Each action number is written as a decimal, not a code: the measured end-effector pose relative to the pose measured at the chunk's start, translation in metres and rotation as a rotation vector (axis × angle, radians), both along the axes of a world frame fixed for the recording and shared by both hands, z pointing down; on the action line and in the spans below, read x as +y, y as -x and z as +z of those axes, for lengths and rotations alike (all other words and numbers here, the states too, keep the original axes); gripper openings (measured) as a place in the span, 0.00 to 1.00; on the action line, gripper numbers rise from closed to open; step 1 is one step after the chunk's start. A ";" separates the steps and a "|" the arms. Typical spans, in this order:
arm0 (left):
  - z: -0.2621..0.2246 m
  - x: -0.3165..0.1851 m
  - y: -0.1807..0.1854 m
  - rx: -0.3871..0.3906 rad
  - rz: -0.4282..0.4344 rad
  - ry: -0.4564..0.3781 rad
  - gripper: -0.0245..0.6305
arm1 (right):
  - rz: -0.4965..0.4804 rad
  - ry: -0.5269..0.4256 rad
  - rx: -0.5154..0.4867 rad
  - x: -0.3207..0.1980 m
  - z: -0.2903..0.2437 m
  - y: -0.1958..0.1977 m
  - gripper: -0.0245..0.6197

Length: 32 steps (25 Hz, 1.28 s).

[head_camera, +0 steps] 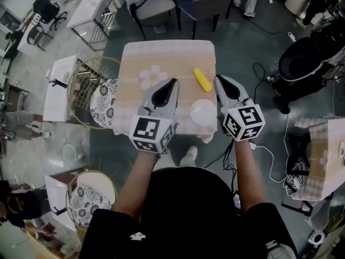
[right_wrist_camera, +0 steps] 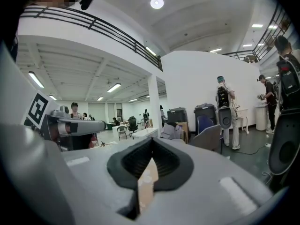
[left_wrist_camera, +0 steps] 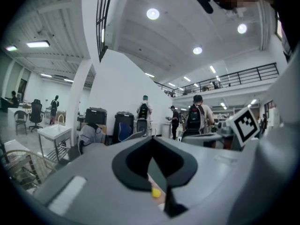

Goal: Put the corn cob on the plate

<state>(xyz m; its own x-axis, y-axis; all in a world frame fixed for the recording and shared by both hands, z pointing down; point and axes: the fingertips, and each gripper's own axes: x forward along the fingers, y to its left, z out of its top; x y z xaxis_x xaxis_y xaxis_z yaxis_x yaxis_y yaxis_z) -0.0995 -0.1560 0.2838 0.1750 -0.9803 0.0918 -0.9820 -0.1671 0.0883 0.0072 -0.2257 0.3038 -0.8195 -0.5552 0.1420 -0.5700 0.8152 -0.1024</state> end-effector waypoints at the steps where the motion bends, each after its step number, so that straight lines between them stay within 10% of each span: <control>1: 0.002 -0.002 0.003 0.002 0.002 0.006 0.05 | 0.003 0.005 0.004 -0.001 0.003 0.002 0.04; 32: 0.108 -0.079 0.063 0.057 0.258 0.235 0.05 | 0.154 0.236 0.255 -0.071 0.171 0.044 0.08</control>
